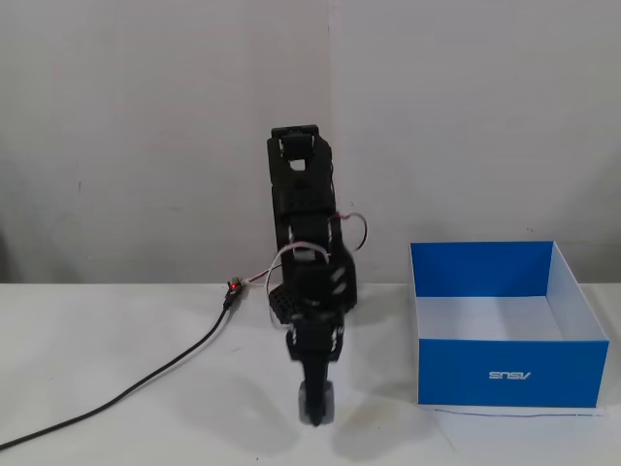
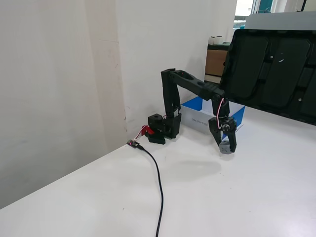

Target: Pick the gray block and keep it in the box.

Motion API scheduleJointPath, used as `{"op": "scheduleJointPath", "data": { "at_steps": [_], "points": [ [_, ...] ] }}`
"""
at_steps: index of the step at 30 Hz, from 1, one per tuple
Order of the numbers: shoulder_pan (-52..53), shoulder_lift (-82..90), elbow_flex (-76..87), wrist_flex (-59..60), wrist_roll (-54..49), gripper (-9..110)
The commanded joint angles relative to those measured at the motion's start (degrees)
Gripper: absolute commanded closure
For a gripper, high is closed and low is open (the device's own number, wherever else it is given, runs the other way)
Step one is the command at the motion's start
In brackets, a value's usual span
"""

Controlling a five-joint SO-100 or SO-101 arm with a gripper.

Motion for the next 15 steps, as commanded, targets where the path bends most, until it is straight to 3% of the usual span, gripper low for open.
{"op": "scheduleJointPath", "data": {
  "at_steps": [1,15],
  "points": [
    [-3.52,7.65,-9.05,4.66,-3.25,96],
    [-24.26,15.21,-16.70,13.01,-12.66,96]
  ]
}}
